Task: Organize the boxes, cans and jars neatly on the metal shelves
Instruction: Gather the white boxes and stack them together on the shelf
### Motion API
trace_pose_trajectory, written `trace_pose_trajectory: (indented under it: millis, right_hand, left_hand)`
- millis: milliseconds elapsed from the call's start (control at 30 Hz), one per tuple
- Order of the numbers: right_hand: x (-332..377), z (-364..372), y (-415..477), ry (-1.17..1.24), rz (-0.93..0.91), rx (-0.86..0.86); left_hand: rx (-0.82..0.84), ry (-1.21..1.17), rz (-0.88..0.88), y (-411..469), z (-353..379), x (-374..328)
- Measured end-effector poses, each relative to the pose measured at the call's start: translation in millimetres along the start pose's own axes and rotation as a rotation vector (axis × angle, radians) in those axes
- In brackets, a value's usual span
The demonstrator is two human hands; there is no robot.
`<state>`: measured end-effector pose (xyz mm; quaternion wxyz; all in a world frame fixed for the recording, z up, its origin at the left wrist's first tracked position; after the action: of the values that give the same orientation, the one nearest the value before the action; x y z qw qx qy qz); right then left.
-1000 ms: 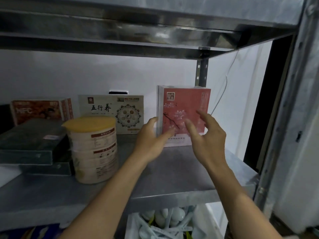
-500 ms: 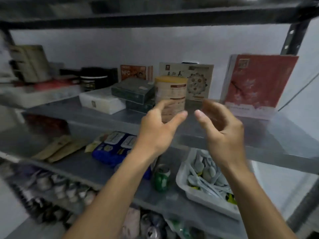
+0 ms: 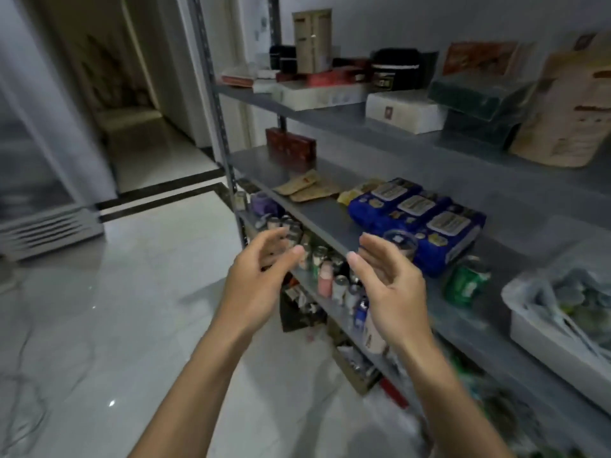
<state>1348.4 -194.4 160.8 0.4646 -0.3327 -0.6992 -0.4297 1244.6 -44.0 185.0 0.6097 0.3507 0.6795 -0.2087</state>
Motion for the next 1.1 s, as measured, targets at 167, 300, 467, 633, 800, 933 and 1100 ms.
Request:
trace_pose_trajectory:
  millis: [167,300,467,633,800,933,1100]
  right_hand:
    - [-34.1,57.1,-26.1,0.033,0.126,0.165]
    - [-57.4,86.8,-38.7,0.03,0.182,0.216]
    - [-78.0,120.5,-28.0,-0.007,0.267,0.269]
    - [-98.3,162.9,17.4,-0.091,0.297,0.219]
    - [-100.6,208.7,85.8,-0.133,0.306,0.169]
    - [-93.9,240.6,142.5,-0.121,0.281,0.11]
    - [-96.3,271.2,219.7,-0.137,0.262,0.073]
  left_hand:
    - [-0.127,-0.028,-0.15,-30.9,-45.3,50.9]
    - [-0.184,-0.035,-0.252,-36.9,-69.5,85.6]
    - [-0.193,-0.044,-0.315,-5.4,-86.0,118.1]
    - [-0.125,-0.06,-0.313,68.7,-95.6,147.0]
    - [-0.05,-0.093,-0.323,151.9,-111.9,171.7]
    - [-0.003,-0.1,-0.331,204.7,-122.9,182.9]
    - [-0.007,-0.129,-0.333,276.6,-131.9,192.3]
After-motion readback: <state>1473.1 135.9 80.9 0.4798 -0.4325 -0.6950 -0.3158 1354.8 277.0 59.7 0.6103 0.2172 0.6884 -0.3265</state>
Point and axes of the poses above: each hand's wrist, its own y-axis towards the middle knuckle, its own z-axis out of the palm, x = y × z, the point moved 2 cm from there along y, towards the middle knuckle, and after that the axes turned 2 degrees about -y, right-handed, at the moved point
